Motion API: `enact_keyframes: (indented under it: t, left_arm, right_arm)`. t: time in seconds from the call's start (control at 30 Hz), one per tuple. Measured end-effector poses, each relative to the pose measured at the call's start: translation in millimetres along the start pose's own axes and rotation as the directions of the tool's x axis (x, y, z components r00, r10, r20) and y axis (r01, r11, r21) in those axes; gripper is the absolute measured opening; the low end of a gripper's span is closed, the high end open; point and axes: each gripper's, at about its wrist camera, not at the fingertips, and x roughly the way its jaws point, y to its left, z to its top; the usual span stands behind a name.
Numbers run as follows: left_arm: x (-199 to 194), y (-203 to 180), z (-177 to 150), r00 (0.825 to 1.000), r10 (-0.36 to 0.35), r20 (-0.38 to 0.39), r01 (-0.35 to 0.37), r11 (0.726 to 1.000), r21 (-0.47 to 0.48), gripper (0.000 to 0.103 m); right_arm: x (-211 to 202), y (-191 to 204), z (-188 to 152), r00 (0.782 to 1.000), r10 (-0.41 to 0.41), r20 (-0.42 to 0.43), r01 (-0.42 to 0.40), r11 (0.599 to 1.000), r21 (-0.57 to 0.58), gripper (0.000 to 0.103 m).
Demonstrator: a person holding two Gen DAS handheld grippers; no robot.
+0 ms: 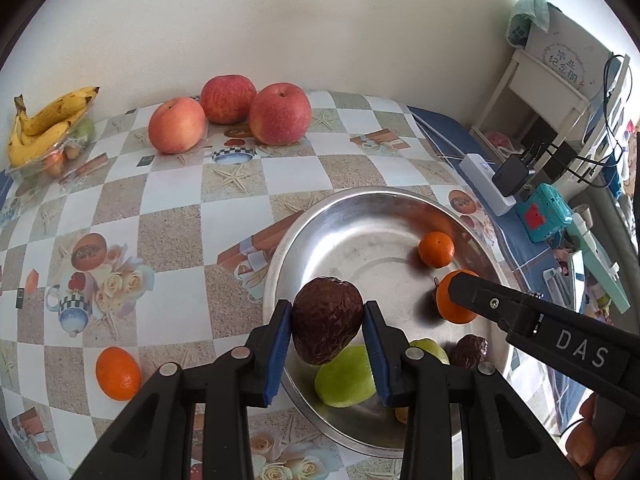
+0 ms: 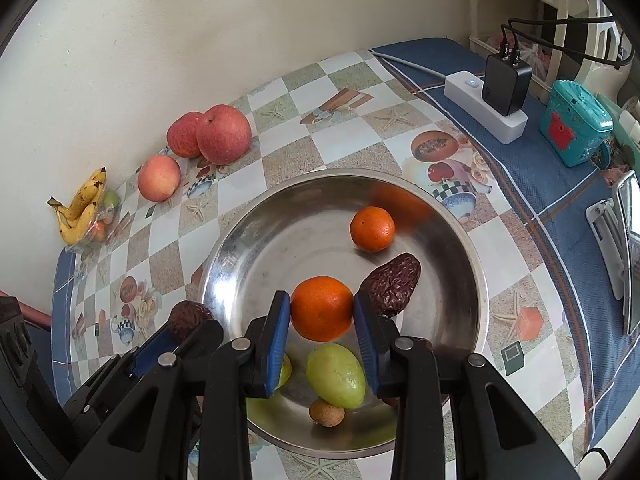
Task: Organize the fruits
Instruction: 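Carry the date and tangerine into the steel bowl and open both grippers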
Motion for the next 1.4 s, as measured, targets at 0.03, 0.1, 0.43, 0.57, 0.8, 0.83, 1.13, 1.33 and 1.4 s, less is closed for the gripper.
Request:
enact_keyframes:
  t: [0.03, 0.1, 0.43, 0.57, 0.8, 0.83, 1.13, 1.33, 1.4]
  left_arm:
    - [0.5, 0.3, 0.0, 1.0, 0.004, 0.0, -0.004, 1.0, 0.001, 0.039]
    - [1.3, 0.5, 0.1, 1.0, 0.007, -0.002, -0.007, 1.0, 0.006, 0.04]
    - [1.3, 1.1, 0.5, 1.0, 0.006, -0.003, -0.006, 1.0, 0.014, 0.044]
    - [1.9, 2.3, 0.5, 1.0, 0.015, -0.007, -0.015, 1.0, 0.008, 0.044]
    - [1.0, 4.4, 0.5, 1.0, 0.026, -0.005, -0.026, 1.0, 0.003, 0.051]
    - [1.0, 4.3, 0.6, 1.0, 0.028, -0.004, -0.028, 1.0, 0.004, 0.051]
    - [1.2, 18.5, 1.2, 0.996, 0.084, -0.04, -0.086, 0.995, -0.042, 0.058]
    - [-1.9, 49.2, -0.6, 0.981, 0.175, -0.085, -0.186, 0.974, -0.129, 0.058]
    - [-3.3, 61.4, -1.7, 0.975, 0.194, -0.106, -0.209, 0.964, -0.166, 0.058]
  right_arm:
    - [0.6, -0.1, -0.1, 1.0, 0.0, -0.002, 0.0, 1.0, 0.0, 0.034]
    - [1.9, 0.1, 0.0, 1.0, -0.003, -0.009, 0.003, 1.0, 0.0, 0.034]
    - [2.6, 1.0, 0.2, 1.0, -0.021, -0.014, 0.021, 1.0, -0.006, 0.035]
    - [5.1, 0.7, -0.3, 0.999, -0.026, -0.024, 0.026, 1.0, -0.007, 0.035]
    - [6.5, 2.0, -0.9, 0.999, -0.026, -0.031, 0.026, 1.0, -0.005, 0.037]
    - [6.6, 2.3, -1.1, 0.999, -0.028, -0.032, 0.028, 1.0, -0.006, 0.037]
    - [8.2, 4.0, -1.4, 0.999, -0.03, -0.037, 0.03, 0.999, -0.016, 0.037]
    - [10.5, 4.7, -2.2, 0.998, -0.035, -0.046, 0.034, 0.999, -0.02, 0.037]
    - [11.1, 6.4, -2.6, 0.998, -0.035, -0.048, 0.034, 0.999, -0.026, 0.037]
